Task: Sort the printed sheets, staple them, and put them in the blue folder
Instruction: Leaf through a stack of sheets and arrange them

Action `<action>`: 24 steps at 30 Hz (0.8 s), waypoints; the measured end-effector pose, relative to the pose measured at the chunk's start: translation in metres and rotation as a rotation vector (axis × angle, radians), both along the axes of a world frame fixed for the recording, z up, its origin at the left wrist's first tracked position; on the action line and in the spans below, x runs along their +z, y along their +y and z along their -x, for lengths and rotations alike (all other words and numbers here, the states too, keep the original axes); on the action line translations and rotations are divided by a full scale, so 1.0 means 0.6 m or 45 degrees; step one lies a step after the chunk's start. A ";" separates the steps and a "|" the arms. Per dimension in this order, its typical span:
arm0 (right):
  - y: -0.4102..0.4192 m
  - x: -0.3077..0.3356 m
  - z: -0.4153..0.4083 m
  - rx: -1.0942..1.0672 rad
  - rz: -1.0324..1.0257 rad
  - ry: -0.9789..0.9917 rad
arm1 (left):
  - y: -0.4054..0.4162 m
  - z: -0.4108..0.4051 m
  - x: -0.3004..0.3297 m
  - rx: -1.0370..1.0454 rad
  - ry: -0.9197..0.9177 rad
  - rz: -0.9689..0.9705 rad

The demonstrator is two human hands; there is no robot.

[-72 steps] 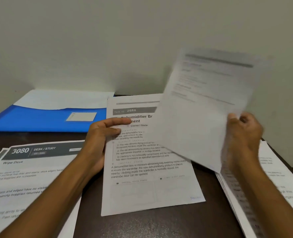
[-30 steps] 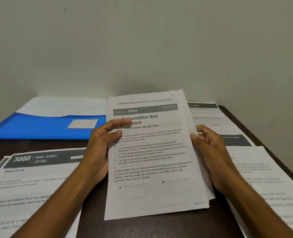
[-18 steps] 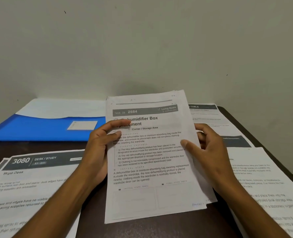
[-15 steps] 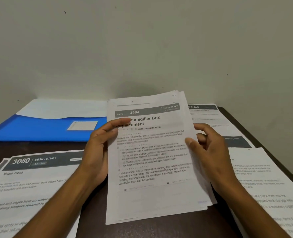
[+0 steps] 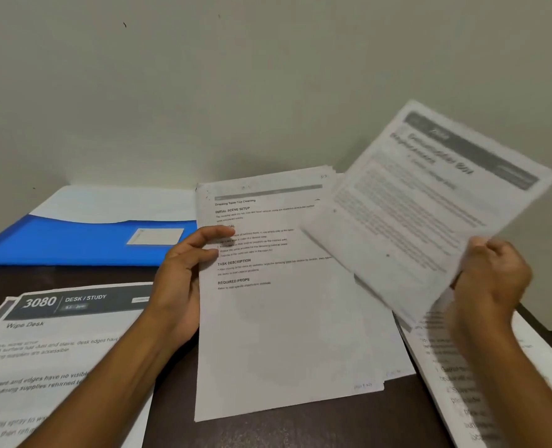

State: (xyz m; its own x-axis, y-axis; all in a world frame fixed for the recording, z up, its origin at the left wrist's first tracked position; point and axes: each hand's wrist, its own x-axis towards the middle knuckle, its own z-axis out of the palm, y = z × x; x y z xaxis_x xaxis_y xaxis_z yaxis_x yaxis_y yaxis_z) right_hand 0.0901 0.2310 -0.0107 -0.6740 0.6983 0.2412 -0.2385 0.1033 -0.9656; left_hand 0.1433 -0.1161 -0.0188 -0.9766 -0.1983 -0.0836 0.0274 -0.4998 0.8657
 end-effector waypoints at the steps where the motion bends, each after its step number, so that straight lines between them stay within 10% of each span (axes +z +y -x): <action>1: 0.013 0.001 0.004 -0.088 0.082 0.027 | 0.000 -0.001 0.001 -0.001 0.000 0.003; 11: 0.048 0.022 0.005 -0.230 0.130 0.026 | -0.006 0.001 -0.001 -0.060 -0.008 -0.123; 24: -0.029 0.010 -0.019 0.617 -0.152 -0.101 | -0.003 0.001 0.000 -0.105 0.019 -0.078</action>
